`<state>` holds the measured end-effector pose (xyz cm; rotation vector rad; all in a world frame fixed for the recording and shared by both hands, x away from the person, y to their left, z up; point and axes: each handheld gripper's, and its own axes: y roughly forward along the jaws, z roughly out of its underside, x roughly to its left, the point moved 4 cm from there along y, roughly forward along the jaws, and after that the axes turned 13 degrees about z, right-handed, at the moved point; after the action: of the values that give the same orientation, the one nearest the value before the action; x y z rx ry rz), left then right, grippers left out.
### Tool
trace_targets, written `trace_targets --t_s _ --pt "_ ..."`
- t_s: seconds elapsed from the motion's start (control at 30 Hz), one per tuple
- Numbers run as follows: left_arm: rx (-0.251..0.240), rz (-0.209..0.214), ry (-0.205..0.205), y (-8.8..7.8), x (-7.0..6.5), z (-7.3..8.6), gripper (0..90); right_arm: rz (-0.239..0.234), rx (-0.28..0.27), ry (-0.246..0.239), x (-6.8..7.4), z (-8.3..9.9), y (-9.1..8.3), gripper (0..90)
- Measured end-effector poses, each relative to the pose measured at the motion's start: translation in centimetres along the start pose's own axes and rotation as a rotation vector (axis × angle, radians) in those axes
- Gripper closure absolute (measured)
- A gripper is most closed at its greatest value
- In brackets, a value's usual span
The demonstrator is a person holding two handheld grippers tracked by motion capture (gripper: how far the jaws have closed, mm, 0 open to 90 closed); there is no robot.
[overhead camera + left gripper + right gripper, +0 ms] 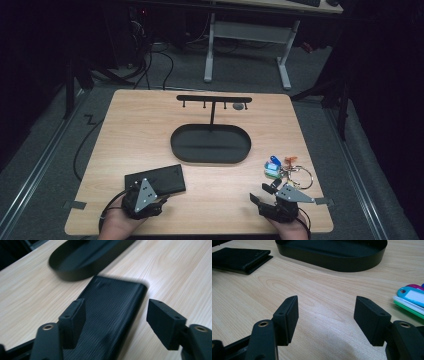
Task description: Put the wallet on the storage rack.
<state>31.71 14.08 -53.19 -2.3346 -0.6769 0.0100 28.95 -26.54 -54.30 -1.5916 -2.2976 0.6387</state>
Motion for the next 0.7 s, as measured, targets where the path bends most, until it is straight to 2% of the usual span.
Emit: trace_targets --t_s 0.1,0.2,0.33,0.5,0.7 --pt "0.052 -0.018 -0.030 -1.4 1.2 1.5 35.5 -0.003 0.003 -0.005 0.0 0.1 0.0 36.8" --pt "0.069 -0.020 -0.077 -2.6 2.1 3.1 36.0 -0.007 0.006 -0.006 0.0 0.1 0.0 36.9" --pt "0.058 0.020 -0.093 -3.8 2.4 4.6 36.4 -0.012 0.009 -0.012 0.1 0.1 0.1 36.8" --pt "0.052 0.071 -0.110 -3.8 2.0 5.1 39.5 -0.018 0.015 -0.022 0.3 0.0 0.4 36.8" --pt "0.069 0.064 -0.115 -2.6 2.0 4.9 39.6 -0.025 0.016 -0.035 0.7 0.0 0.5 36.8"
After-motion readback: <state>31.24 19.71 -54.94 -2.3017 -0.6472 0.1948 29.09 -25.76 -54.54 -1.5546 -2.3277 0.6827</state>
